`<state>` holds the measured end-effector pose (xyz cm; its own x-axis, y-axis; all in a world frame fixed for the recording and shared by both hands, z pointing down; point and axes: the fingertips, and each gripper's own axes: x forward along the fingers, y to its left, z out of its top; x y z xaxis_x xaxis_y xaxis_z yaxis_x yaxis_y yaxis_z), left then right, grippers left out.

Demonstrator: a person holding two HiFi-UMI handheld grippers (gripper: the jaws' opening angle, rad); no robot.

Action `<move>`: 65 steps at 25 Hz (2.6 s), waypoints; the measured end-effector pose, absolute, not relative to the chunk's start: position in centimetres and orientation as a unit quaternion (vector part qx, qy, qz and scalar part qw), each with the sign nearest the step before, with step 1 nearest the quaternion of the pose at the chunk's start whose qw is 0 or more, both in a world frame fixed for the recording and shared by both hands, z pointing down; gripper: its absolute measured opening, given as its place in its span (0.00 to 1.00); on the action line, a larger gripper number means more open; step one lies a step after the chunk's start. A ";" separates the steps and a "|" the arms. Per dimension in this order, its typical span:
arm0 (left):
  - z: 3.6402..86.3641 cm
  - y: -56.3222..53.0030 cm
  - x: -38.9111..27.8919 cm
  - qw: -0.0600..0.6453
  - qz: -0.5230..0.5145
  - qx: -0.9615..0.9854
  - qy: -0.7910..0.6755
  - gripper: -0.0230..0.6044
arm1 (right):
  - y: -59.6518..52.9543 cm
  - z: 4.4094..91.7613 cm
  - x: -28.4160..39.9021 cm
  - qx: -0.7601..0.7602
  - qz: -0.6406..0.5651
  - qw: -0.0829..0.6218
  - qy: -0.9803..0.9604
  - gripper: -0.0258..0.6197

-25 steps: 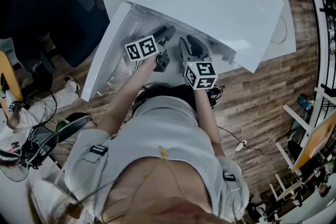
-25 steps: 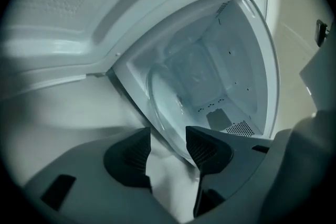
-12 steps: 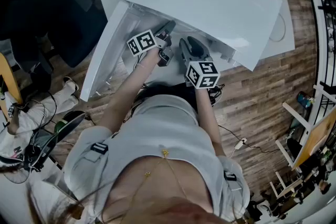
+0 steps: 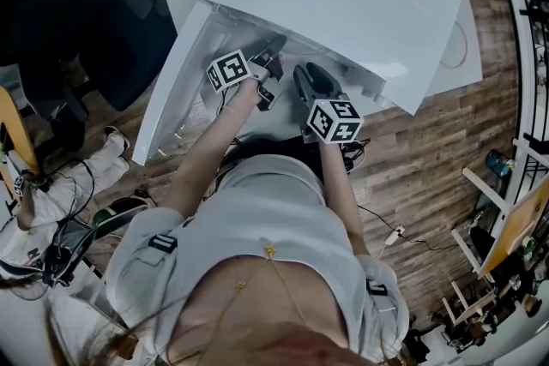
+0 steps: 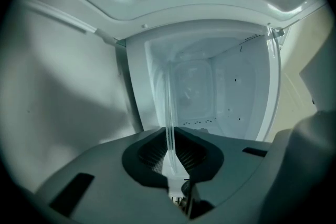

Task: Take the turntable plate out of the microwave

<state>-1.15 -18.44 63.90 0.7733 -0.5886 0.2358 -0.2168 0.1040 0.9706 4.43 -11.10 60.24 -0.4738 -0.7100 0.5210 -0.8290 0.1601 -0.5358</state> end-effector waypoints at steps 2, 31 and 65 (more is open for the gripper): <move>63.5 -18.2 -1.4 0.676 -0.141 0.655 -0.306 0.12 | -10.8 60.7 4.2 0.496 0.434 0.051 -0.750 0.29; 62.9 -12.2 -4.6 0.685 -0.130 0.655 -0.292 0.12 | -11.5 64.3 8.1 0.520 0.563 -0.152 -0.624 0.37; 64.4 -19.0 -5.3 0.623 -0.151 0.686 -0.344 0.31 | -12.3 64.8 8.9 0.493 0.590 -0.207 -0.605 0.16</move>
<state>-5.29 -18.97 64.38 0.7177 -0.6602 0.2213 -0.2836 0.0131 0.9589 8.94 -12.29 64.78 -0.4290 -0.8405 0.3310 -0.3522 -0.1818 -0.9181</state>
